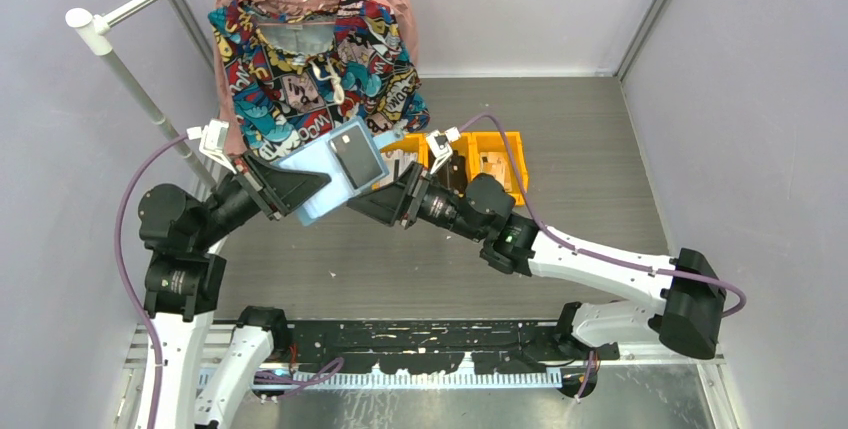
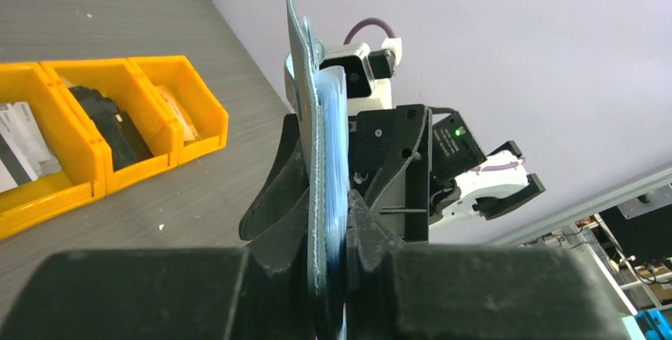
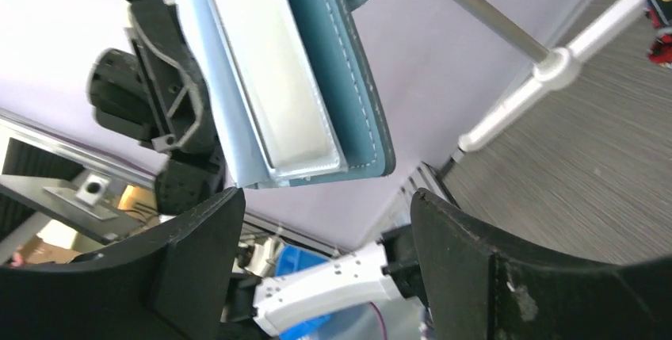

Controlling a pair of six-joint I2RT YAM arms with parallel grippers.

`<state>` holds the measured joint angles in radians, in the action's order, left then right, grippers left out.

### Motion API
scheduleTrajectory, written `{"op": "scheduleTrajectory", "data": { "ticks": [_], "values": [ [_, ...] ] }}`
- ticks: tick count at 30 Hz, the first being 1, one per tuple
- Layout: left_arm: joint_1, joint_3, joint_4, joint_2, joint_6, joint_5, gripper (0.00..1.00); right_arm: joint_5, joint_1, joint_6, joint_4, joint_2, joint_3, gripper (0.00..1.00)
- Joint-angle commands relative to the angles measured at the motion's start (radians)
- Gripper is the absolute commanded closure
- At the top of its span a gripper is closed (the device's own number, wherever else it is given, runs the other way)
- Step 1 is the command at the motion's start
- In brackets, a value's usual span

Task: Take the credit cards out of the card holder
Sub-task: Remove the credit card from the card holder.

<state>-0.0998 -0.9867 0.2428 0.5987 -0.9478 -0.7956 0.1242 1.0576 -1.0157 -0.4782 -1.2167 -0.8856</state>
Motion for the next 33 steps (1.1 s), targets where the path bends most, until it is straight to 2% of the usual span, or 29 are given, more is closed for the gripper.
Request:
{"op": "scheduleTrajectory", "data": {
  "ticks": [1, 4, 7, 11, 14, 15, 16, 18, 19, 21, 25, 29, 33],
  "values": [
    [0.003, -0.009, -0.082, -0.013, -0.033, -0.031, 1.00, -0.085, 0.004, -0.089, -0.303, -0.012, -0.004, 0.21],
    [0.003, -0.008, -0.074, -0.020, -0.031, -0.033, 1.00, -0.074, 0.005, -0.109, -0.371, -0.025, -0.016, 0.29],
    [0.004, -0.009, -0.066, -0.021, -0.031, -0.039, 1.00, -0.036, 0.004, -0.116, -0.364, -0.041, -0.060, 0.45],
    [0.004, -0.015, -0.057, -0.021, -0.023, -0.035, 1.00, -0.025, 0.005, -0.121, -0.360, -0.041, -0.071, 0.53],
    [0.004, -0.017, -0.048, -0.020, -0.011, -0.046, 1.00, -0.037, 0.004, -0.103, -0.330, -0.017, -0.071, 0.72],
    [0.005, -0.020, -0.035, -0.019, 0.004, -0.055, 0.96, -0.042, 0.005, -0.091, -0.303, -0.004, -0.073, 0.79],
    [0.004, -0.023, -0.011, -0.017, 0.025, -0.060, 0.89, -0.042, 0.003, -0.073, -0.260, 0.012, -0.081, 0.86],
    [0.005, -0.040, 0.066, -0.013, 0.100, -0.064, 0.71, -0.022, 0.003, -0.010, -0.110, 0.045, -0.124, 0.94],
    [0.004, -0.051, 0.103, -0.012, 0.147, -0.063, 0.66, 0.000, 0.004, 0.029, -0.018, 0.058, -0.156, 0.98],
    [0.005, -0.076, 0.189, -0.010, 0.239, -0.051, 0.60, 0.076, 0.003, 0.116, 0.184, 0.063, -0.239, 0.99],
    [0.005, -0.127, 0.260, -0.007, 0.345, -0.040, 0.58, 0.200, 0.004, 0.249, 0.497, 0.049, -0.354, 0.99],
    [0.005, -0.164, 0.269, -0.001, 0.374, -0.076, 0.58, 0.313, 0.003, 0.335, 0.686, 0.015, -0.421, 0.99],
    [0.004, -0.172, 0.255, 0.010, 0.365, -0.199, 0.58, 0.389, 0.003, 0.418, 0.839, -0.040, -0.518, 0.99]
  ]
}}
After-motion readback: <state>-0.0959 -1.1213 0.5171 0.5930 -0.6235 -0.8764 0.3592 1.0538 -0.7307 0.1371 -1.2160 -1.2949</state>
